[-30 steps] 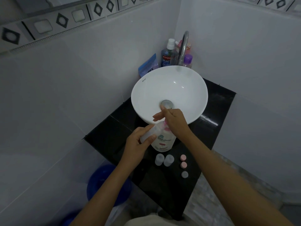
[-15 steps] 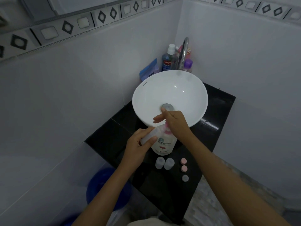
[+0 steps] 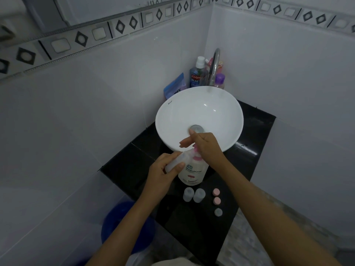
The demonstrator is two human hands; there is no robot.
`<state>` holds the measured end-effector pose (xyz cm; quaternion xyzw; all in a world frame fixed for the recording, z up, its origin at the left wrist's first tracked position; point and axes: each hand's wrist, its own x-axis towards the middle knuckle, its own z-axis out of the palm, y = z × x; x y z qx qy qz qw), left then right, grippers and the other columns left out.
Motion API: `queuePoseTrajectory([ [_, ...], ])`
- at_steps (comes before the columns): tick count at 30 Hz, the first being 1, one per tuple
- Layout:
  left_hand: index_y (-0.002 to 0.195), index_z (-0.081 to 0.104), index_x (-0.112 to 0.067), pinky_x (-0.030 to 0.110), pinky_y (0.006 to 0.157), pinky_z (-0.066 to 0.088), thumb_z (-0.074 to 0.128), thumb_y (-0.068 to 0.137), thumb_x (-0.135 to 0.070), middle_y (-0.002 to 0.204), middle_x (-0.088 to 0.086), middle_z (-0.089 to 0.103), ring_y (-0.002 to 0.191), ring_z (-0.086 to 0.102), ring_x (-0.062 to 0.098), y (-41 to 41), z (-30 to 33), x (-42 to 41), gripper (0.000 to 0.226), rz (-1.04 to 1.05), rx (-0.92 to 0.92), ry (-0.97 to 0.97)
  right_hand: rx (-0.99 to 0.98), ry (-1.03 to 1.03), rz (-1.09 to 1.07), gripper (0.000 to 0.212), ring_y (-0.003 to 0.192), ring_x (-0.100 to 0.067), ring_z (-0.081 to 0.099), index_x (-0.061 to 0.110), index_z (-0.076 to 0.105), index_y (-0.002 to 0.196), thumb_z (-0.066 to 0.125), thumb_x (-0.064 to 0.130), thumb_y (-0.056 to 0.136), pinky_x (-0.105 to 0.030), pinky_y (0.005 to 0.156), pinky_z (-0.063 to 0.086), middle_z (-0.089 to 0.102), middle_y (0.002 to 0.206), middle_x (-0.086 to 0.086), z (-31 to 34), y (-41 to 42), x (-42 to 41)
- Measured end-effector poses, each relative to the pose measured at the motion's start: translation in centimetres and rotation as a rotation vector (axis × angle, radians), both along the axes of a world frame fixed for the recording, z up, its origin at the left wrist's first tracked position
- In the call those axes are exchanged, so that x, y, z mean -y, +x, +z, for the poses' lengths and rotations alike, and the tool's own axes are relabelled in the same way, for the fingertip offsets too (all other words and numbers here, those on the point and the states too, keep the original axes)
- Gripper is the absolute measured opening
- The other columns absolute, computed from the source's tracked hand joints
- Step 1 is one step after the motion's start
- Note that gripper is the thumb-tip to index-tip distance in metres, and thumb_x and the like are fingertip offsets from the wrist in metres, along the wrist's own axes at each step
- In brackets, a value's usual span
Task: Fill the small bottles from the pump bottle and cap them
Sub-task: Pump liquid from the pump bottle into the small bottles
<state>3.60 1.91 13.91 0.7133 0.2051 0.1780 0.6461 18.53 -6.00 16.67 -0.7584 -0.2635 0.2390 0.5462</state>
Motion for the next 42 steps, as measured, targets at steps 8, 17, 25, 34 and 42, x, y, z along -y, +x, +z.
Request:
queuePoseTrajectory([
  [8, 0.112, 0.062, -0.032, 0.017, 0.075, 0.052, 0.063, 0.087, -0.022, 0.101, -0.003, 0.062, 0.094, 0.061, 0.000, 0.0, -0.4, -0.1, 0.026, -0.012, -0.028, 0.003, -0.010, -0.024, 0.009, 0.044, 0.068, 0.007, 0.062, 0.003, 0.074, 0.084, 0.042, 0.029, 0.098, -0.002, 0.059, 0.043, 0.073, 0.083, -0.005, -1.1, -0.1, 0.0],
  [17, 0.112, 0.062, -0.033, 0.018, 0.080, 0.051, 0.063, 0.086, -0.025, 0.101, -0.001, 0.061, 0.096, 0.061, 0.004, 0.2, -0.1, -0.5, 0.027, -0.016, 0.001, 0.006, -0.012, 0.028, -0.005, 0.045, 0.075, 0.002, 0.064, 0.003, 0.074, 0.086, 0.039, 0.028, 0.099, -0.002, 0.064, 0.043, 0.073, 0.082, -0.004, -0.8, 0.2, -0.1],
  [25, 0.111, 0.062, -0.035, 0.019, 0.077, 0.050, 0.063, 0.087, -0.024, 0.101, -0.001, 0.061, 0.094, 0.061, 0.002, 0.0, -0.3, -0.3, 0.026, -0.017, -0.020, 0.006, -0.004, 0.013, -0.009, 0.042, 0.074, 0.000, 0.065, 0.005, 0.074, 0.085, 0.042, 0.029, 0.098, -0.006, 0.064, 0.045, 0.072, 0.080, -0.004, -1.2, 0.0, 0.0],
  [34, 0.117, 0.062, -0.025, 0.020, 0.077, 0.051, 0.064, 0.085, -0.024, 0.102, -0.004, 0.061, 0.098, 0.060, 0.004, 0.4, -0.2, -0.6, 0.032, -0.002, -0.030, 0.017, 0.017, 0.004, -0.019, 0.046, 0.079, -0.001, 0.062, 0.006, 0.075, 0.085, 0.038, 0.030, 0.099, -0.017, 0.069, 0.043, 0.073, 0.084, -0.002, -1.1, 0.0, -0.1],
  [42, 0.123, 0.060, -0.020, 0.020, 0.079, 0.051, 0.062, 0.087, -0.025, 0.103, -0.004, 0.060, 0.100, 0.060, 0.007, 0.3, 0.0, -0.6, 0.036, -0.001, -0.048, 0.021, 0.017, 0.008, 0.029, 0.044, 0.080, -0.002, 0.064, 0.004, 0.074, 0.087, 0.041, 0.030, 0.098, -0.007, 0.071, 0.045, 0.071, 0.082, -0.002, -0.6, 0.3, 0.0],
])
